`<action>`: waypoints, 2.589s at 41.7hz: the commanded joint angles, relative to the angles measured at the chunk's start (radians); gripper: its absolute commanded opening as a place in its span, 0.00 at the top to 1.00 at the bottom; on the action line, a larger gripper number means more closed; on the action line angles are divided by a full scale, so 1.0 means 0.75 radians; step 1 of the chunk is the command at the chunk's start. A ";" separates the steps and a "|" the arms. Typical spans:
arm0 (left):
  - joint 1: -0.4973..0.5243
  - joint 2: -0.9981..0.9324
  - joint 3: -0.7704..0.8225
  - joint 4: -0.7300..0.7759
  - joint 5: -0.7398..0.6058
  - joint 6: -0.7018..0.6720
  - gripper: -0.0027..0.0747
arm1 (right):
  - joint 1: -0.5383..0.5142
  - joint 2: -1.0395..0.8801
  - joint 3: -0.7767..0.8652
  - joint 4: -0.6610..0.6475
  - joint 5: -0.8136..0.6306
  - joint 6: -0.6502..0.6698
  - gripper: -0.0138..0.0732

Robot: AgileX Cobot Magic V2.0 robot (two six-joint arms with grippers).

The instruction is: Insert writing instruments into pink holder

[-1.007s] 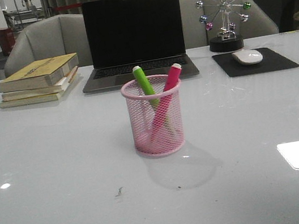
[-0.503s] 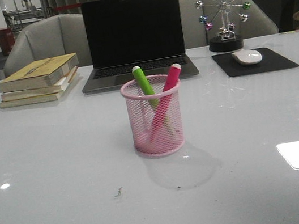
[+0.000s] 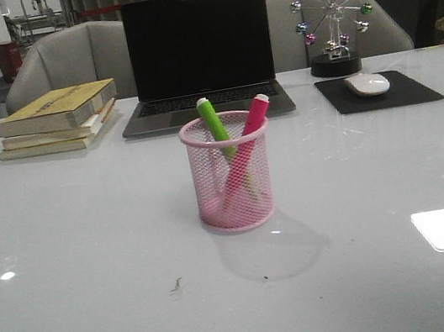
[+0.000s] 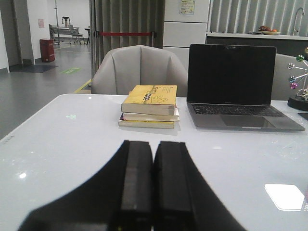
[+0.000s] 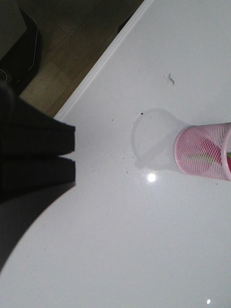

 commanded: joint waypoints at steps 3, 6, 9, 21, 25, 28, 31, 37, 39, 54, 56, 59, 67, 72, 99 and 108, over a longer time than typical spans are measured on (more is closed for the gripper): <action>0.003 -0.028 0.007 -0.007 -0.114 -0.002 0.84 | -0.004 -0.009 -0.038 -0.016 -0.089 -0.003 0.76; 0.003 -0.028 0.007 -0.007 -0.114 -0.002 0.84 | -0.004 -0.009 -0.038 -0.016 -0.089 -0.003 0.76; 0.003 -0.028 0.007 -0.007 -0.114 -0.002 0.84 | -0.004 -0.009 -0.038 -0.016 -0.089 -0.003 0.76; 0.003 -0.028 0.007 -0.007 -0.114 -0.002 0.84 | -0.004 -0.009 -0.038 -0.016 -0.089 -0.003 0.76; 0.003 -0.028 0.007 -0.007 -0.114 -0.002 0.84 | -0.004 -0.009 -0.038 -0.016 -0.089 -0.003 0.76; 0.003 -0.028 0.007 -0.007 -0.114 -0.002 0.84 | -0.004 -0.009 -0.038 -0.016 -0.089 -0.003 0.76; 0.003 -0.028 0.007 -0.007 -0.114 -0.002 0.84 | -0.006 -0.030 -0.033 -0.016 -0.089 -0.003 0.76; 0.003 -0.028 0.007 -0.007 -0.114 -0.002 0.84 | -0.110 -0.137 0.015 -0.021 -0.123 -0.003 0.76; 0.003 -0.028 0.007 -0.007 -0.114 -0.002 0.84 | -0.170 -0.197 0.059 -0.021 -0.175 -0.003 0.76; 0.003 -0.028 0.007 -0.007 -0.114 -0.002 0.84 | -0.574 -0.771 0.533 0.027 -0.670 -0.002 0.76; 0.003 -0.028 0.007 -0.007 -0.114 -0.002 0.84 | -0.614 -0.820 0.579 0.042 -0.716 -0.002 0.76; 0.003 -0.028 0.007 -0.007 -0.114 -0.002 0.84 | -0.665 -0.887 0.658 0.069 -0.781 -0.002 0.76; 0.003 -0.028 0.007 -0.007 -0.114 -0.002 0.84 | -0.720 -0.981 0.758 0.124 -0.867 -0.001 0.76; 0.003 -0.026 0.007 -0.007 -0.114 -0.002 0.84 | -0.723 -0.979 0.758 0.124 -0.886 -0.001 0.76; 0.003 -0.026 0.007 -0.007 -0.114 -0.002 0.84 | -0.790 -0.979 0.758 0.124 -0.957 -0.001 0.76; 0.003 -0.026 0.007 -0.007 -0.114 -0.002 0.84 | -0.790 -0.979 0.758 0.124 -0.957 -0.001 0.76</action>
